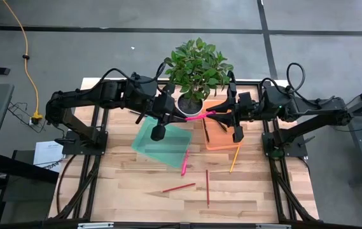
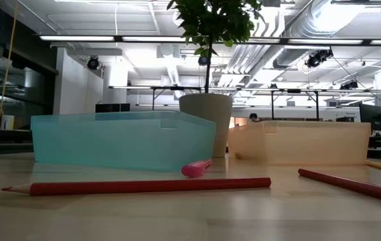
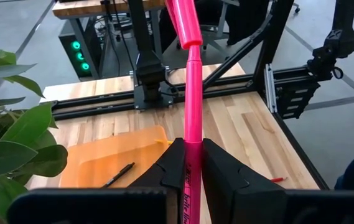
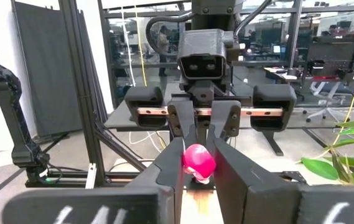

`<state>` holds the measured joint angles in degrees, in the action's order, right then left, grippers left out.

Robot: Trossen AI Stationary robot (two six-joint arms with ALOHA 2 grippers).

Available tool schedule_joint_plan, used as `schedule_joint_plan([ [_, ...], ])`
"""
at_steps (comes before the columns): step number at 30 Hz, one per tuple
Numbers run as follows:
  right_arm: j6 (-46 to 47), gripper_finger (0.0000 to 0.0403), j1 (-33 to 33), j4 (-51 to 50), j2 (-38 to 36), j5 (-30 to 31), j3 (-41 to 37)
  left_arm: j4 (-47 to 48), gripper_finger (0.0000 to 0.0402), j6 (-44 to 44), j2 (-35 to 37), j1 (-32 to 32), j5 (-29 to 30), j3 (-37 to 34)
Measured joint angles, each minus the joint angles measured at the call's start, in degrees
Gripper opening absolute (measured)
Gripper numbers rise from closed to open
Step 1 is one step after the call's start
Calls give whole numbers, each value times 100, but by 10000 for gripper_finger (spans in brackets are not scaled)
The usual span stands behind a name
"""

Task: Sort pens & pencils
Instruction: Put the bottom pink pen into the orange bin

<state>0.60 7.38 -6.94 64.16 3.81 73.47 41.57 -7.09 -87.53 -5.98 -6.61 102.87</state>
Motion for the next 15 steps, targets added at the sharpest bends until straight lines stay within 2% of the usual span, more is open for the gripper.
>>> schedule_joint_plan([
  [8,0,51,-2,26,43,-3,0,-80,28,-4,0,0,0,0],
  [15,44,51,-107,133,225,-250,2,-82,28,0,0,2,-4,0],
])
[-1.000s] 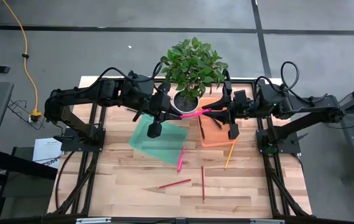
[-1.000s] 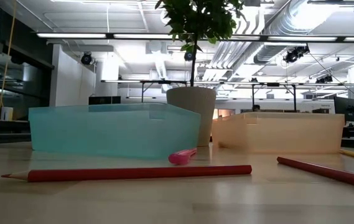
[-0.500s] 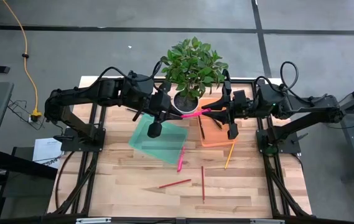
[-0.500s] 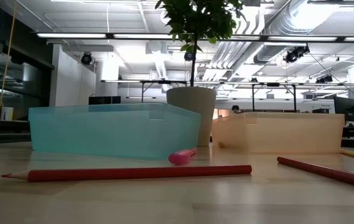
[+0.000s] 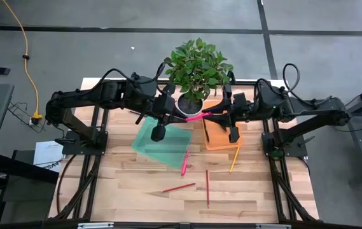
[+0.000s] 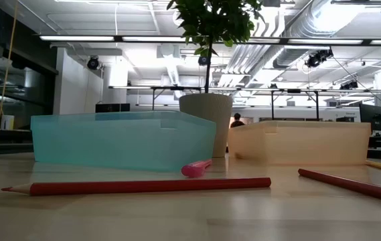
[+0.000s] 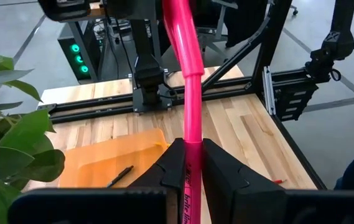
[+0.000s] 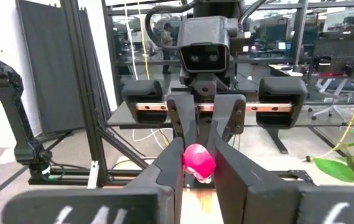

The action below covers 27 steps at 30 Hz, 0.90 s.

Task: Sort pens & pencils
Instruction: Put the bottom pink pen into the orange bin

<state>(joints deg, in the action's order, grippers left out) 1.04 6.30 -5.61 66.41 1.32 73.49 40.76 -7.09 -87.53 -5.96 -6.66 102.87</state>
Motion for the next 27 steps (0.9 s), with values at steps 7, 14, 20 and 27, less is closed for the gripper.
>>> schedule_joint_plan([
  [7,36,51,-117,120,151,-182,7,16,25,15,0,2,2,-2],
  [14,42,51,-120,123,172,-242,7,-33,20,4,0,2,4,-2],
  [20,34,51,-120,89,179,-237,13,-303,19,8,-2,-2,9,-4],
  [27,42,51,-120,46,186,-240,1,-538,19,4,0,-3,7,-2],
])
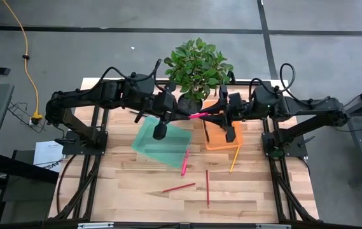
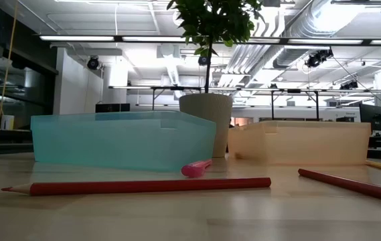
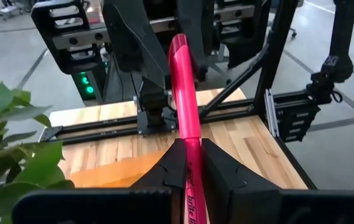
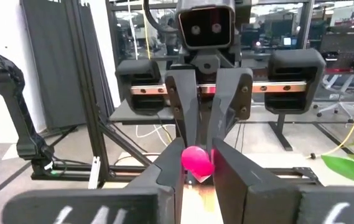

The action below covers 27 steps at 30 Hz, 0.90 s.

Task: Sort pens & pencils
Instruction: Put the bottom pink pen into the orange bin

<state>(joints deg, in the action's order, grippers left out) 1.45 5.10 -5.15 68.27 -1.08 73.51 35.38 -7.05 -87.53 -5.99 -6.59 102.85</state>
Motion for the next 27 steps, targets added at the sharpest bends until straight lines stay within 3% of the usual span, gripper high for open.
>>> schedule_joint_plan([
  [27,9,51,-136,4,15,-203,-10,26,0,-22,0,-1,43,4],
])
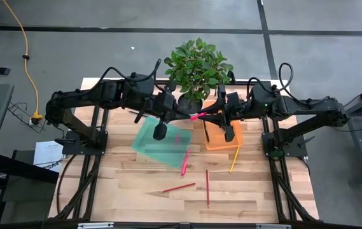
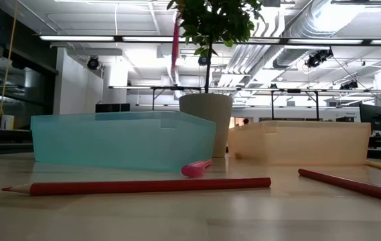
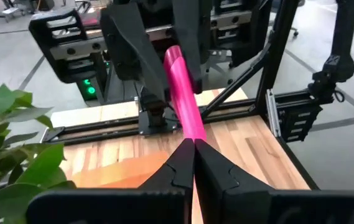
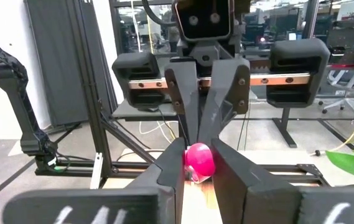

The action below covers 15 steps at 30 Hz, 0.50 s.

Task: Sort pens & pencils
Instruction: Put the bottom pink pen into the orange bin

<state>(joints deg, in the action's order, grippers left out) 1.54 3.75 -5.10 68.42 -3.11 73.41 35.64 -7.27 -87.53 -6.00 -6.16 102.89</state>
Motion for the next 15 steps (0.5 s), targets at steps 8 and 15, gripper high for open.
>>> schedule_joint_plan([
  [8,0,51,0,-25,-6,2,0,152,1,-2,0,-2,81,0],
  [15,107,51,1,-176,-6,-32,0,866,1,-2,0,0,84,0],
])
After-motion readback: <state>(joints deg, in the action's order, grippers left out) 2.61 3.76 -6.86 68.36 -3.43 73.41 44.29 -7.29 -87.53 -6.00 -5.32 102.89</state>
